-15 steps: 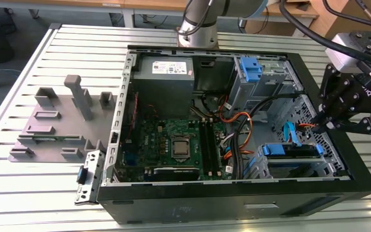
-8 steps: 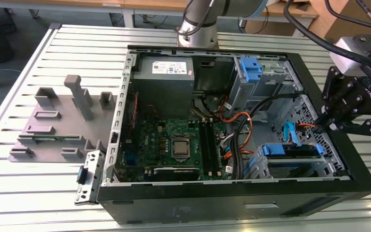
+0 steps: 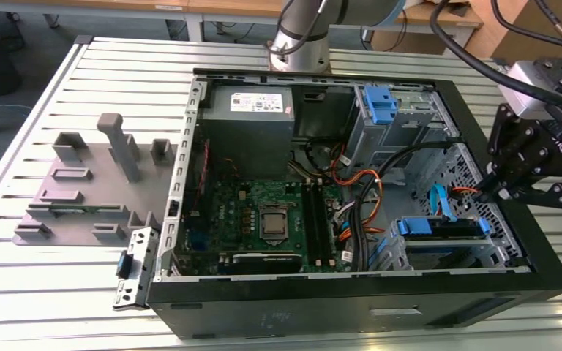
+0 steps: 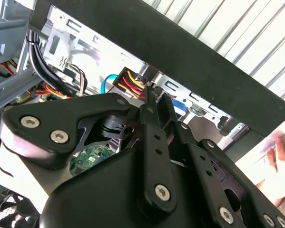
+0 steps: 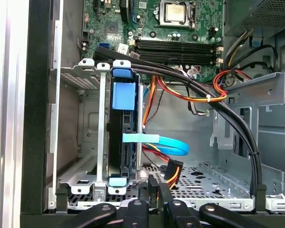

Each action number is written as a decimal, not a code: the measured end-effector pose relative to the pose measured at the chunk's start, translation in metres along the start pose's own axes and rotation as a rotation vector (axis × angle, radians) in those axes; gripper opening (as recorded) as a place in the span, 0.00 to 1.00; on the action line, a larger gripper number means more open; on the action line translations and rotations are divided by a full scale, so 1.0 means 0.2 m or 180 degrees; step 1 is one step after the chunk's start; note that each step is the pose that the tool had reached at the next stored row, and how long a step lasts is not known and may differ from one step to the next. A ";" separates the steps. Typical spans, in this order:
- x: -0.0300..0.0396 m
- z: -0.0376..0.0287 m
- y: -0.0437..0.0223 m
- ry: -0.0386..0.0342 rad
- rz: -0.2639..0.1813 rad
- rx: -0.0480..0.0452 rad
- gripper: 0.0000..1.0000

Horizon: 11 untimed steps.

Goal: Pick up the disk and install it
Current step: 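Insert the second disk wire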

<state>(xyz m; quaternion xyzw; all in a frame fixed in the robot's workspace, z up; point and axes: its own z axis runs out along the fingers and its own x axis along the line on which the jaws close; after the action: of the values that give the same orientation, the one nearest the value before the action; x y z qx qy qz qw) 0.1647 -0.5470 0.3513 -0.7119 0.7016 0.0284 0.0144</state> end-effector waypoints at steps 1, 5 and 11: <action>0.000 0.004 0.000 0.0004 0.0000 0.0000 0.24; 0.001 0.016 0.001 0.0019 0.0001 0.0000 0.24; 0.001 0.031 0.038 0.0056 0.0003 -0.0001 0.24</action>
<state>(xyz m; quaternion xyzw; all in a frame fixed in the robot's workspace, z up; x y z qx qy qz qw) 0.1570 -0.5470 0.3454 -0.7118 0.7020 0.0222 0.0081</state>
